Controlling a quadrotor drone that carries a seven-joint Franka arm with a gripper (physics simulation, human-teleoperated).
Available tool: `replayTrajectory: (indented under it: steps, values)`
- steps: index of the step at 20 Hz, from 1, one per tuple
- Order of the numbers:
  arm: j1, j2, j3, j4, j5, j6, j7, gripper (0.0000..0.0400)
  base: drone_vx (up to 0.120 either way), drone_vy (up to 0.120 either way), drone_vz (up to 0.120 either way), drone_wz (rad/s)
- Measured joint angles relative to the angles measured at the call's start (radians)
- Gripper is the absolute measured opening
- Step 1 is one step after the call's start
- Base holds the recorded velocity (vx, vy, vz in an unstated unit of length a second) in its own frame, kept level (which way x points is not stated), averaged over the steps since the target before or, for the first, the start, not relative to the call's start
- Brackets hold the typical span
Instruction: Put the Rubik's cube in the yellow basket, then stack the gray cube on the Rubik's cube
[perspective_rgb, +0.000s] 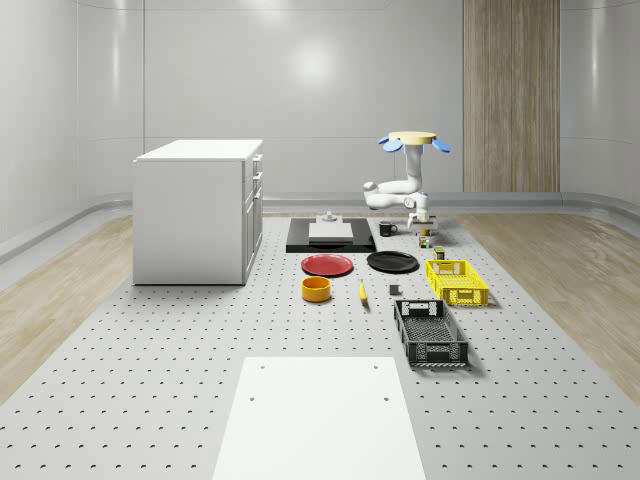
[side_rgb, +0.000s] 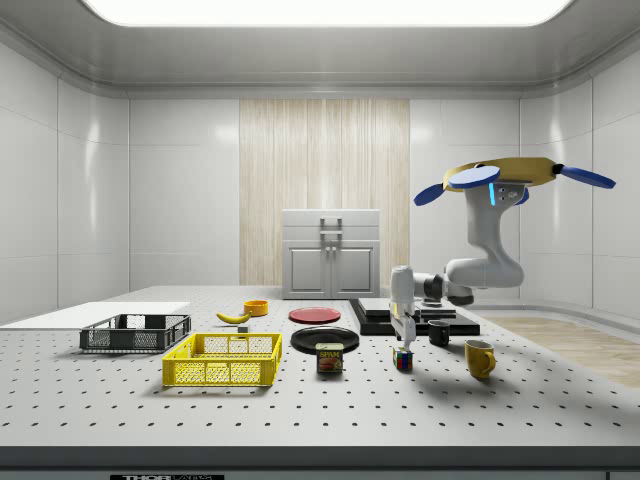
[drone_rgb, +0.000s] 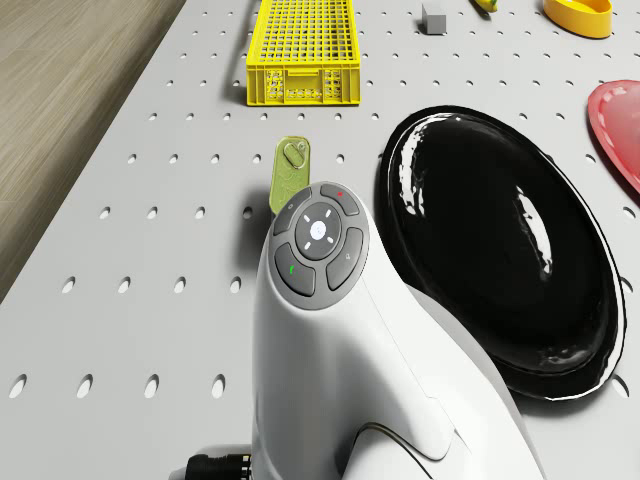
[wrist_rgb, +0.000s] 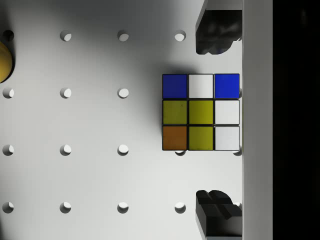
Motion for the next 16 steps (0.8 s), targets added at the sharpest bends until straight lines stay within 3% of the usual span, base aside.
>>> replayTrajectory:
  steps: [7,16]
  values:
    - [-0.003,-0.029,-0.071,0.016,-0.061,0.051,-0.004,0.04,0.0,0.0,0.0,0.0]
    - [-0.03,-0.044,-0.112,0.028,-0.097,0.082,0.015,0.04,0.0,0.0,0.0,0.0]
